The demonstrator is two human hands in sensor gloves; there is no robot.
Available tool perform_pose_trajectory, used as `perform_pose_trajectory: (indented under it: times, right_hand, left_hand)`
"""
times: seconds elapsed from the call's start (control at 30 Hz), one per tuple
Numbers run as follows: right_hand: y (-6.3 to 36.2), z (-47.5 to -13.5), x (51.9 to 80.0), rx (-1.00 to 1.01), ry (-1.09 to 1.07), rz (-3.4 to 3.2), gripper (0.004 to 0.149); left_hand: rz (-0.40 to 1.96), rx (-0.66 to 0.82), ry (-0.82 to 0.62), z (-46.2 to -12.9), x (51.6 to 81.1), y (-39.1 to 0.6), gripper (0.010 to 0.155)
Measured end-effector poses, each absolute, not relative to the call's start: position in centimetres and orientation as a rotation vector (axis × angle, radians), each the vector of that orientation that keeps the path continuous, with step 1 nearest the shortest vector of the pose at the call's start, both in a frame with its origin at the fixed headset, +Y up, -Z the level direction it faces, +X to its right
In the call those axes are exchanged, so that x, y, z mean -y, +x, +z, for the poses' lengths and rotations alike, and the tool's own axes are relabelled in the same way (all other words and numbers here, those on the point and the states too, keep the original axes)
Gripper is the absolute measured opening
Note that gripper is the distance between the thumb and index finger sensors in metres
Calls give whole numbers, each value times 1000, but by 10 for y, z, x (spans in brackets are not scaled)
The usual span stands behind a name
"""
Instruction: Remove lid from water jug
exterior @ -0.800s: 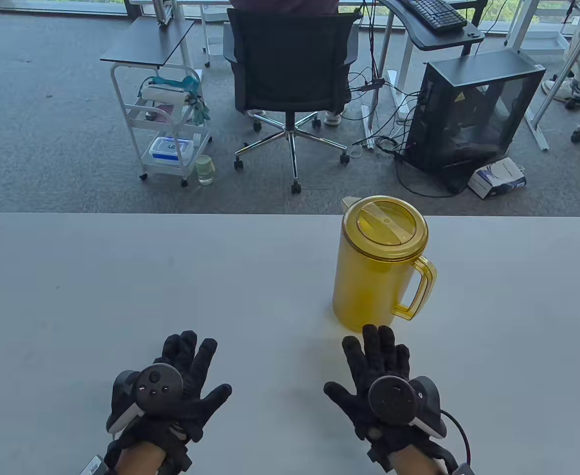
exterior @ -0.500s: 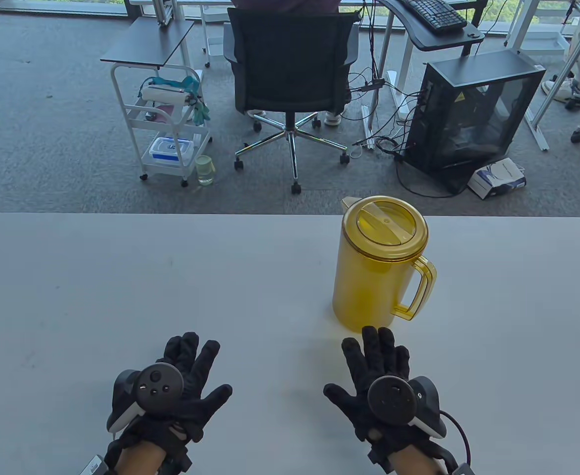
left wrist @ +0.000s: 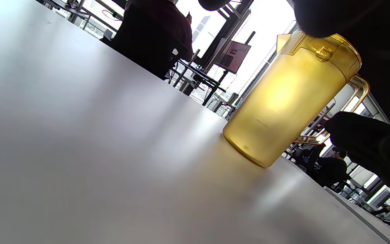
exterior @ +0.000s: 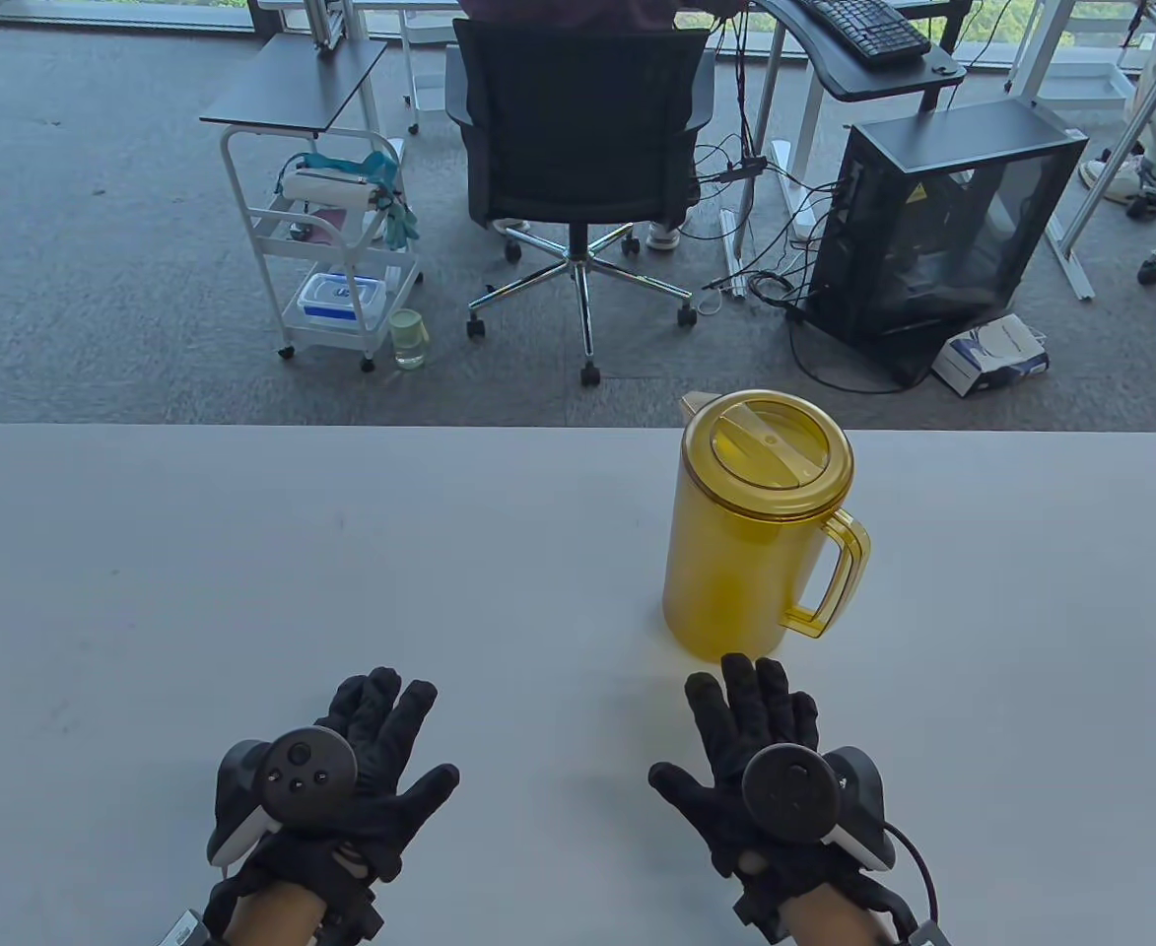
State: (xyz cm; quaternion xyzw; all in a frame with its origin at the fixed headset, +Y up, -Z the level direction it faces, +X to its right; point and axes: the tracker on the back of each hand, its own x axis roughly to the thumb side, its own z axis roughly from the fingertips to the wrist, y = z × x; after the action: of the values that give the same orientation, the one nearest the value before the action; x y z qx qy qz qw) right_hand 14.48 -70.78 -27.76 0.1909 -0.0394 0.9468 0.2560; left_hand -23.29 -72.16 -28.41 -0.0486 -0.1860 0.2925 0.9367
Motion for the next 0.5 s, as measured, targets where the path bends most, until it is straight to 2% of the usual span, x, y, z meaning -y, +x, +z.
perform_pose_trajectory:
  times: [0.17,0.33,0.5]
  right_hand:
    - [145,-278,707,117,515,2591,93]
    - [152,-276,695,222,490,2583,94]
    - [173,-268,664,556,390,2449,99]
  left_hand:
    - [602,379,-108,-286,723,-233,85]
    - [617,369,-126,-289,725,-237,85]
    - [646,365,-122,-289,724,-239,85]
